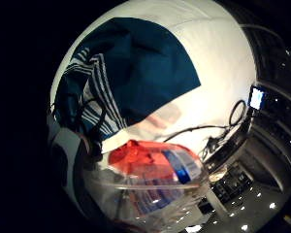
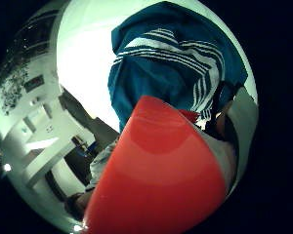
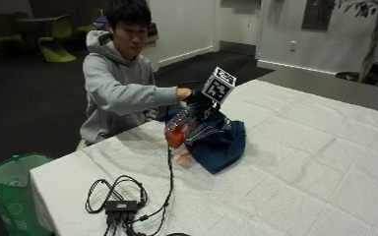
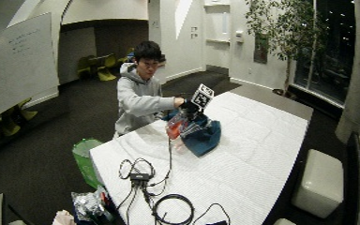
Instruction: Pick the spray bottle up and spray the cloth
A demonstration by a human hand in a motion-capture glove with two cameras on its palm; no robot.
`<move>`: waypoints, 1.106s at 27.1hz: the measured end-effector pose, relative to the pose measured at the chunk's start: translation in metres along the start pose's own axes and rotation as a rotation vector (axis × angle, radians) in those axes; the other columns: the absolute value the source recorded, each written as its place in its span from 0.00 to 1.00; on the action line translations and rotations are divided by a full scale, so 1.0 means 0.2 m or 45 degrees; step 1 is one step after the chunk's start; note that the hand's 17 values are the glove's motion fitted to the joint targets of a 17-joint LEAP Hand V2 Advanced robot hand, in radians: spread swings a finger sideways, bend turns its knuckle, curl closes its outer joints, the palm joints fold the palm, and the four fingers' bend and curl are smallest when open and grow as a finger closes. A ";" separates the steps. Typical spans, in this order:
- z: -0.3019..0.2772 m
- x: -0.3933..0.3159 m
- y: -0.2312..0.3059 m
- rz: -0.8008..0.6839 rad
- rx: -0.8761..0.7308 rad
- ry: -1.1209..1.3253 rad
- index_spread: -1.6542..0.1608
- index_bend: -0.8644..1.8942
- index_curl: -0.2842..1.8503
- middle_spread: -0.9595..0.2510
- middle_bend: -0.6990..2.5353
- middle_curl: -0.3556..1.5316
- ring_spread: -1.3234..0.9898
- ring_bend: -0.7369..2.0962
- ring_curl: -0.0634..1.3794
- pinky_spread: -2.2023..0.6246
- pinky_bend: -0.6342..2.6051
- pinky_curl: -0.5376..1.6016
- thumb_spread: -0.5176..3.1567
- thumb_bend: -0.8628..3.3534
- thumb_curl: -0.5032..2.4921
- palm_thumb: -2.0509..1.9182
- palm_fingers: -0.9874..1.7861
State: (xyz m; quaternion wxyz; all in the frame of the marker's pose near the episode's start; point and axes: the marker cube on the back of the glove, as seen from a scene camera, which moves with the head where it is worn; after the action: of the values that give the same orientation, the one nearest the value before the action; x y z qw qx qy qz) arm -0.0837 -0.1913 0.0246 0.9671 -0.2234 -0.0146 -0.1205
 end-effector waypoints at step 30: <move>-0.08 -0.18 0.07 -0.092 0.105 0.026 0.81 0.48 0.38 0.70 0.41 0.46 0.50 0.49 0.36 0.69 0.32 0.43 0.21 0.20 0.42 0.75 0.86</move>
State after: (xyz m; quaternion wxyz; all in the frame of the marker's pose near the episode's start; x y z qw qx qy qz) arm -0.1165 -0.1778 0.0003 0.9707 -0.1813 -0.0177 -0.1569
